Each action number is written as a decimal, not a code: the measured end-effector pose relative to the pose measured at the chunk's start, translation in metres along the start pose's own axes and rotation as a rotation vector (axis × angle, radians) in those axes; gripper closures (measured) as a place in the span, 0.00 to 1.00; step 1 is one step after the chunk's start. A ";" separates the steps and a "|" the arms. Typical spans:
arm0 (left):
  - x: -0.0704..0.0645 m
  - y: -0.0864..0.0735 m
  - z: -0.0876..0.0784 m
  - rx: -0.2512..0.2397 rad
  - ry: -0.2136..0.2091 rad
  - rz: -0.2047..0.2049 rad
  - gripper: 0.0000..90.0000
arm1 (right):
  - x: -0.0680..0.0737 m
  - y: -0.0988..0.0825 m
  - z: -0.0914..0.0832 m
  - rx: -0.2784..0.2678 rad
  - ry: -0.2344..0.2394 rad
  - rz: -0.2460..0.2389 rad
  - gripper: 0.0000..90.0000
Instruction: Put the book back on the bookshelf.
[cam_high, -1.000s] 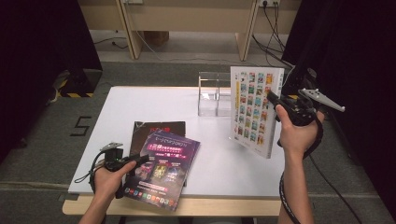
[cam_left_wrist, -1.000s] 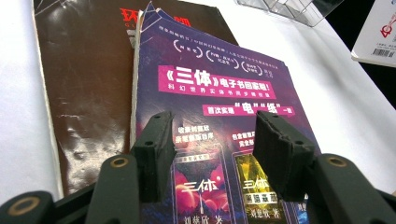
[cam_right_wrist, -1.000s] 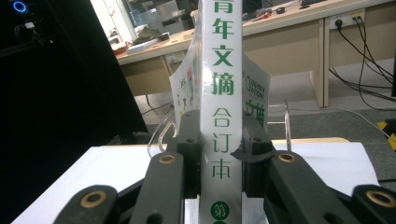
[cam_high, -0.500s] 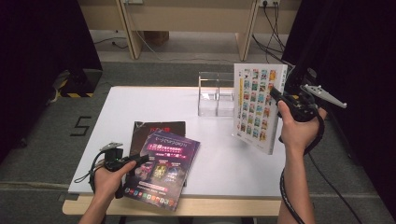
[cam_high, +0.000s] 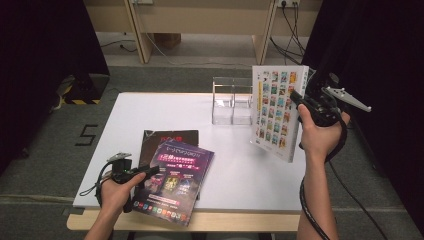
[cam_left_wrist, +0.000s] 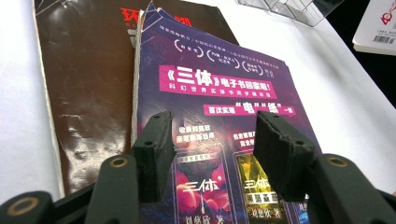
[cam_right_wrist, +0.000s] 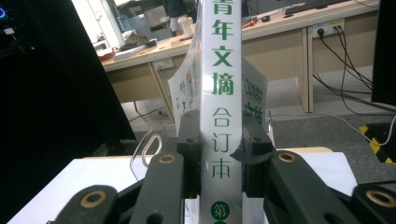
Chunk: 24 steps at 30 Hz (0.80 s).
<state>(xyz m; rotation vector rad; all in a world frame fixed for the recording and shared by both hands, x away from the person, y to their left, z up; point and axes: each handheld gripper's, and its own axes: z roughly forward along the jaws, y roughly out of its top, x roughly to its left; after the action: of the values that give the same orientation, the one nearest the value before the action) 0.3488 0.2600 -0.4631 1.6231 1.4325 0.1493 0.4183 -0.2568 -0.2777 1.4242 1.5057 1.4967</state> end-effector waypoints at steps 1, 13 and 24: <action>0.000 0.000 0.000 0.000 0.000 0.000 0.52 | 0.000 0.000 0.000 0.000 0.000 0.000 0.83; 0.001 0.000 0.000 0.000 0.001 -0.002 0.52 | 0.000 0.005 0.008 -0.002 -0.006 0.001 0.83; 0.001 0.000 0.001 -0.002 -0.002 -0.001 0.52 | -0.002 0.007 0.012 -0.008 -0.016 0.003 0.83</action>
<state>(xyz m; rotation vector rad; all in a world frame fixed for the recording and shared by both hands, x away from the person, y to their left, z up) 0.3499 0.2605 -0.4644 1.6205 1.4308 0.1486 0.4322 -0.2565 -0.2738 1.4312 1.4870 1.4874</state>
